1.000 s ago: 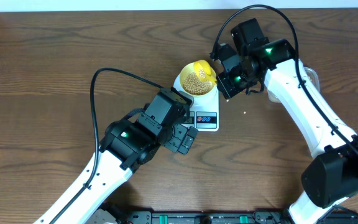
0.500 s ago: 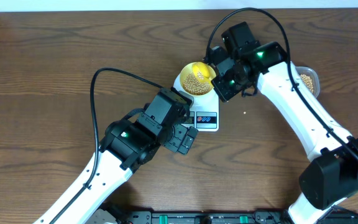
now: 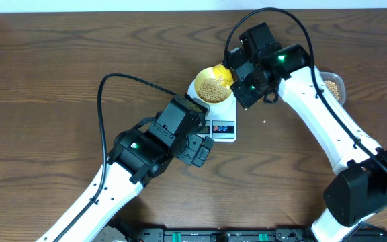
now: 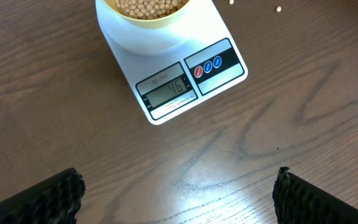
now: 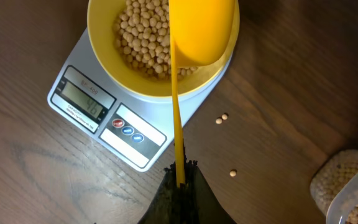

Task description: Scoop item into bowl and weigh 50g on scale

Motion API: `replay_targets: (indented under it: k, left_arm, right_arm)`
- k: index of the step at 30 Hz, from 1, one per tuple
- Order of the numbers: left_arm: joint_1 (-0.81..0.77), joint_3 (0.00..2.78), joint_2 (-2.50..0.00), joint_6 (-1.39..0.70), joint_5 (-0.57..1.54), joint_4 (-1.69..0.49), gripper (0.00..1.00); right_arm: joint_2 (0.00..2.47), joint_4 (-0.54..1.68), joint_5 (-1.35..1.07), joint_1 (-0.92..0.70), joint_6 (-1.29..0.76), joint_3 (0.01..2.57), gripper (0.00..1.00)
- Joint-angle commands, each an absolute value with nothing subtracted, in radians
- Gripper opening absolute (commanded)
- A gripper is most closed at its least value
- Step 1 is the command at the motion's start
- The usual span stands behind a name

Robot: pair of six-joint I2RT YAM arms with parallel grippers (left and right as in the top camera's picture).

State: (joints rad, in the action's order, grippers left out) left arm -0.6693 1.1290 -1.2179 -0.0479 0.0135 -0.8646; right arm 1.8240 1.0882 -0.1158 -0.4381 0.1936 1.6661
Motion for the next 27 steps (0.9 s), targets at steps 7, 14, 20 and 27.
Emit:
replay_targets:
  k: [7, 14, 20, 27]
  left_arm:
    - [-0.666, 1.151, -1.218, -0.039, 0.011, -0.867, 0.99]
    - [-0.666, 1.151, -1.218, -0.039, 0.011, -0.867, 0.99]
    - [-0.666, 1.151, -1.218, -0.039, 0.011, -0.867, 0.99]
    - [-0.666, 1.151, -1.218, -0.039, 0.011, -0.867, 0.99]
  right_arm:
    - [1.795, 1.091, -0.191, -0.43, 0.168, 1.69, 0.01]
    - [1.795, 1.085, -0.272, -0.396, 0.127, 1.69, 0.01]
    - [1.795, 1.085, -0.272, -0.388, 0.128, 1.69, 0.01]
    - [1.795, 1.085, -0.272, -0.388, 0.128, 1.69, 0.01]
